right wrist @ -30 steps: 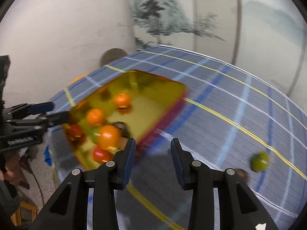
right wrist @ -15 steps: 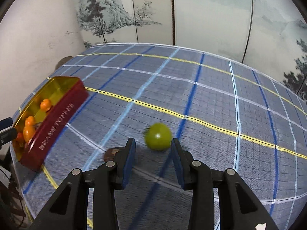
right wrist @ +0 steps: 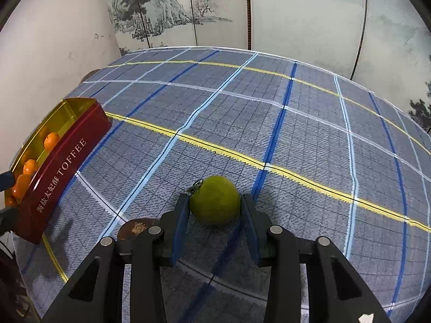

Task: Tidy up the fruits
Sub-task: 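Move the right gripper to the green tomato and grasp it, then grasp the brown passion fruit with the left gripper while the right gripper holds the green tomato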

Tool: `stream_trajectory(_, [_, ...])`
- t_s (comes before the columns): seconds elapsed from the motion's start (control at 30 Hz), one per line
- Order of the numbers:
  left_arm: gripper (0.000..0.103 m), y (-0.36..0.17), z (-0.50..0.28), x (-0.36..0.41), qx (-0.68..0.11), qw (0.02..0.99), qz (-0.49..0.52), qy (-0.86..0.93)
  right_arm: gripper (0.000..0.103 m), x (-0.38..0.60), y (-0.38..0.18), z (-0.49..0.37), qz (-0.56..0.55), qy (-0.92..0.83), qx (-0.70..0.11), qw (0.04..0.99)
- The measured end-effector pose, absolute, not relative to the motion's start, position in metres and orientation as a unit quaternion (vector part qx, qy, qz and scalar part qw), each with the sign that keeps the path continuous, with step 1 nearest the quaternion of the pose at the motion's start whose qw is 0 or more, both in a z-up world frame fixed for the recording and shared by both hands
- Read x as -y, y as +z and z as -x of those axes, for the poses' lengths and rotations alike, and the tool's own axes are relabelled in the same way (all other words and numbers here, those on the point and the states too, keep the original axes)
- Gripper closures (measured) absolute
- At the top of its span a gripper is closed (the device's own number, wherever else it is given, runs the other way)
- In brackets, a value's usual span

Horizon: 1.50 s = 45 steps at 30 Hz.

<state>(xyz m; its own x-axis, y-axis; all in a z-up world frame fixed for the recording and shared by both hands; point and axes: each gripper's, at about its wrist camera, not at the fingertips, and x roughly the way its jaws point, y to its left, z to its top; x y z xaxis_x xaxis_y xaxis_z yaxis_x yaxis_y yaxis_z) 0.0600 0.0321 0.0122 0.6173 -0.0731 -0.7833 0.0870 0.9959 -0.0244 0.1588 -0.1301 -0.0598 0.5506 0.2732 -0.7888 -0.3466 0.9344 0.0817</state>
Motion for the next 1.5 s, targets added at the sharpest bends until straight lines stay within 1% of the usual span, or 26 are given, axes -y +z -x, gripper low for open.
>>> stream_trajectory(0.33, [0.034, 0.001, -0.072, -0.004, -0.439, 0.895, -0.004, -0.074, 0.069, 0.138, -0.063, -0.151, 0.042, 0.162, -0.43, 0.887])
stream_trajectory(0.87, [0.034, -0.023, -0.097, 0.039, -0.454, 0.884, 0.001, -0.113, 0.069, 0.221, -0.065, -0.118, 0.016, 0.053, -0.424, 0.904])
stream_trajectory(1.27, [0.034, -0.04, -0.124, 0.064, -0.478, 0.87, 0.008, -0.122, 0.069, 0.229, -0.065, -0.115, 0.013, 0.041, -0.425, 0.904])
stream_trajectory(1.37, [0.038, -0.043, -0.129, 0.065, -0.482, 0.867, 0.016, -0.126, 0.068, 0.23, -0.065, -0.115, 0.007, 0.044, -0.425, 0.904])
stream_trajectory(1.43, [0.043, -0.043, -0.13, 0.065, -0.48, 0.867, 0.019, -0.131, 0.068, 0.231, -0.066, -0.115, 0.003, 0.045, -0.426, 0.904])
stream_trajectory(1.5, [0.052, -0.045, -0.13, 0.067, -0.478, 0.868, 0.012, -0.133, 0.068, 0.231, -0.066, -0.116, 0.002, 0.044, -0.428, 0.903])
